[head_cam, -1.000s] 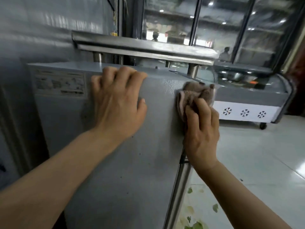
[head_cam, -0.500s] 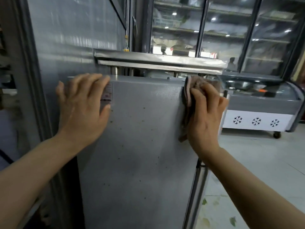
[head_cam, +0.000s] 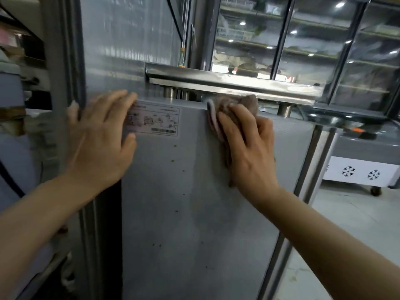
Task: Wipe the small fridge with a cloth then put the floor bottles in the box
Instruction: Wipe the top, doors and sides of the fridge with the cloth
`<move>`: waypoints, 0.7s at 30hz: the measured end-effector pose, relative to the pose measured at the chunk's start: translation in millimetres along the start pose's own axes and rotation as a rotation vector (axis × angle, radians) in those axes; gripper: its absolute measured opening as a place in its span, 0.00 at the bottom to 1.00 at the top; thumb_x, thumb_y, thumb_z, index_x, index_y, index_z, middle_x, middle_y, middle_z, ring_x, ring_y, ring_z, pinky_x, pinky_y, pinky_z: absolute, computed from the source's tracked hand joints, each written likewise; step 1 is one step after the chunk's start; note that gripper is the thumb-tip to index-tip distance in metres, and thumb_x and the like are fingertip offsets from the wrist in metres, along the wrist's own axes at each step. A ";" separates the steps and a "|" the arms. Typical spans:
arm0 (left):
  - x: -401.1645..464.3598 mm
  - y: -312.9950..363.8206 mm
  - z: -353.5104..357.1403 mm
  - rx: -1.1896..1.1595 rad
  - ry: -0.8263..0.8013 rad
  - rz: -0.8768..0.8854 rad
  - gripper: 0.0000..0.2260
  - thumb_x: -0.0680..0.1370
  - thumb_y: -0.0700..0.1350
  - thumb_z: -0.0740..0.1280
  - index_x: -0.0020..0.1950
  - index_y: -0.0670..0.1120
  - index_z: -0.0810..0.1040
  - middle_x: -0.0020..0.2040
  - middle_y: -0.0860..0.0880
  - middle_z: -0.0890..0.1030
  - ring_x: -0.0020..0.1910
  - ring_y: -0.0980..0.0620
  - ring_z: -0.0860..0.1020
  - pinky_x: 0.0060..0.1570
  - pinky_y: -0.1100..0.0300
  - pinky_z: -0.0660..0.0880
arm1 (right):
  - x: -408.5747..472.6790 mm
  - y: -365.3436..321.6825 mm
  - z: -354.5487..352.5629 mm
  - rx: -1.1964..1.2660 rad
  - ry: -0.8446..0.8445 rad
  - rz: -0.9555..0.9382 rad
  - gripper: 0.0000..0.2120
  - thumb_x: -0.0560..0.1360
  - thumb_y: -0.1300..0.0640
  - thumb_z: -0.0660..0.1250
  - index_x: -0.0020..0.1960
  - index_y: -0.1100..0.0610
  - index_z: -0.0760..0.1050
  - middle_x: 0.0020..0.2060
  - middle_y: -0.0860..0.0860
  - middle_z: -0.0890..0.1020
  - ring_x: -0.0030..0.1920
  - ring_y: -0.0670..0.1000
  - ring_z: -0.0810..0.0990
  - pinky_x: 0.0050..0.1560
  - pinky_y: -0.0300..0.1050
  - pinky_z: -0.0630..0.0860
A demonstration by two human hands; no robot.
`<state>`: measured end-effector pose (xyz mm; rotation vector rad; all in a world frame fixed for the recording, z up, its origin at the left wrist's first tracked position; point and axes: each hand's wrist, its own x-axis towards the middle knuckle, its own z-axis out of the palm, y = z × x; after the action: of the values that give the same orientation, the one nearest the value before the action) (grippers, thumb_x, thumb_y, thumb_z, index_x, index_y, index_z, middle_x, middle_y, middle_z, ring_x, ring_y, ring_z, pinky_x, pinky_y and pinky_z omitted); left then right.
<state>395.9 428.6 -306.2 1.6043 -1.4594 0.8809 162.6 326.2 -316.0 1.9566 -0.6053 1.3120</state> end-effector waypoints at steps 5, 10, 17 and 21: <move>0.4 -1.4 2.6 -0.099 0.028 -0.015 0.28 0.70 0.38 0.63 0.71 0.41 0.66 0.69 0.42 0.69 0.68 0.42 0.67 0.65 0.45 0.62 | -34.7 -32.4 19.8 0.006 -0.084 -0.159 0.22 0.77 0.60 0.61 0.71 0.60 0.66 0.69 0.57 0.63 0.55 0.62 0.65 0.56 0.52 0.64; -1.3 -3.2 -1.9 -0.182 0.016 -0.042 0.29 0.70 0.31 0.63 0.71 0.42 0.66 0.71 0.44 0.68 0.68 0.44 0.67 0.65 0.47 0.65 | -69.8 -43.5 11.4 0.026 -0.275 -0.501 0.21 0.82 0.61 0.47 0.64 0.60 0.76 0.65 0.56 0.67 0.50 0.58 0.68 0.51 0.50 0.66; 1.4 -15.3 -8.3 -0.288 -0.022 0.001 0.29 0.72 0.28 0.60 0.72 0.45 0.65 0.72 0.49 0.67 0.71 0.51 0.64 0.69 0.61 0.59 | 27.4 -51.1 22.8 -0.004 -0.018 -0.087 0.21 0.78 0.60 0.59 0.71 0.60 0.69 0.69 0.59 0.69 0.54 0.61 0.65 0.55 0.55 0.65; 0.2 -14.9 -14.5 -0.377 -0.081 -0.038 0.29 0.74 0.31 0.61 0.74 0.48 0.63 0.73 0.52 0.65 0.70 0.54 0.65 0.70 0.60 0.62 | -18.4 -71.9 33.6 0.017 -0.143 -0.352 0.22 0.77 0.59 0.58 0.70 0.60 0.69 0.70 0.57 0.68 0.54 0.61 0.67 0.54 0.53 0.65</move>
<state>410.9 442.0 -300.8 1.3913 -1.5391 0.4868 226.4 347.4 -361.9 2.0692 -0.2969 0.9687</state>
